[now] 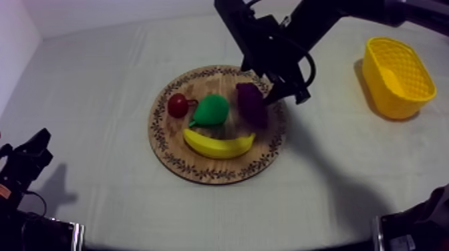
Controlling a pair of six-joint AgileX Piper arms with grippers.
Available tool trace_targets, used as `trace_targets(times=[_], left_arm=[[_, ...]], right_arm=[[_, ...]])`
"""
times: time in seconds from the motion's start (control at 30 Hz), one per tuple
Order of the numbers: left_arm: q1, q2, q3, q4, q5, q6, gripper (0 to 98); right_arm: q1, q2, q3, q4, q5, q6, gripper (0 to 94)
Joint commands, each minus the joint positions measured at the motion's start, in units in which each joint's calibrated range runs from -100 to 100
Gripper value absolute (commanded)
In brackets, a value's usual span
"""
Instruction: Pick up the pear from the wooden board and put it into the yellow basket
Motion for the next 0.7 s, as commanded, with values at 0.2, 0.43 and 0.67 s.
trace_targets(times=[0.2,0.43,0.67], left_arm=[[0.0,0.0,0.0,-0.02,0.0,0.0,0.1],[0.0,0.0,0.0,-0.02,0.0,0.0,0.1],[0.0,0.0,0.0,-0.02,0.0,0.0,0.1]], right_arm=[[-3.8,3.7,-2.9,4.8,-3.0,-5.2,76.3],[-5.9,8.5,-6.0,5.8,-6.2,-7.2,78.0],[-7.0,13.0,-8.5,6.8,-8.7,-7.9,76.8]])
